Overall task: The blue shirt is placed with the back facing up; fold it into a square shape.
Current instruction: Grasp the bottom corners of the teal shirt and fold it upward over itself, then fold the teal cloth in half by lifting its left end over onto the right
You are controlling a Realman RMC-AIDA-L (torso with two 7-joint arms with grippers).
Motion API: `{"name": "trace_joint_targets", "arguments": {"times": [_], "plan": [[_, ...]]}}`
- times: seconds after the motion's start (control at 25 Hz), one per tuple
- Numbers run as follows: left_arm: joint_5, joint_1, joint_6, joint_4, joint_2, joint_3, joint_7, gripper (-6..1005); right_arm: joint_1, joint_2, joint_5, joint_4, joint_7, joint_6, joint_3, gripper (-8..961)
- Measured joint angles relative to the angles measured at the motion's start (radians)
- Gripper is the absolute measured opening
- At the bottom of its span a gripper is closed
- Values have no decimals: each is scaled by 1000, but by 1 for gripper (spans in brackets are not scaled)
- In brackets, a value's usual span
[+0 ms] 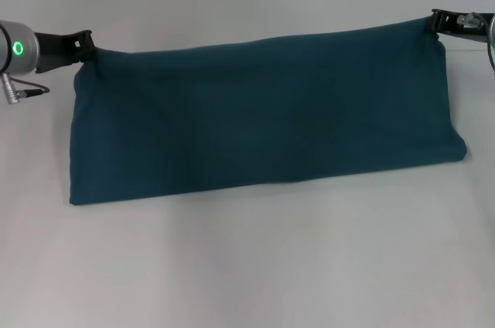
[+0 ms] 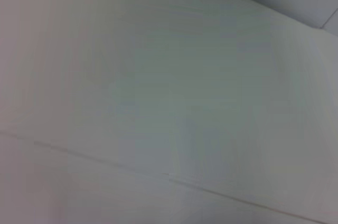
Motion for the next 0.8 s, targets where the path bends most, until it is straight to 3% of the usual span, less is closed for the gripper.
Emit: {"name": "trace_joint_targets", "arguments": {"times": [0.24, 0.48, 0.68, 0.8], "plan": [[0, -2, -45, 2, -17, 1, 0, 137, 22, -40, -14, 13, 8, 2, -6, 180], [-25, 26, -5, 62, -31, -7, -11, 328, -15, -63, 11, -39, 11, -122, 32, 214], [-220, 144, 161, 177, -37, -8, 10, 563, -153, -68, 146, -159, -4, -436, 102, 466], [-385, 243, 299, 216, -26, -9, 33, 603, -267, -75, 315, -179, -52, -626, 144, 711]]}}
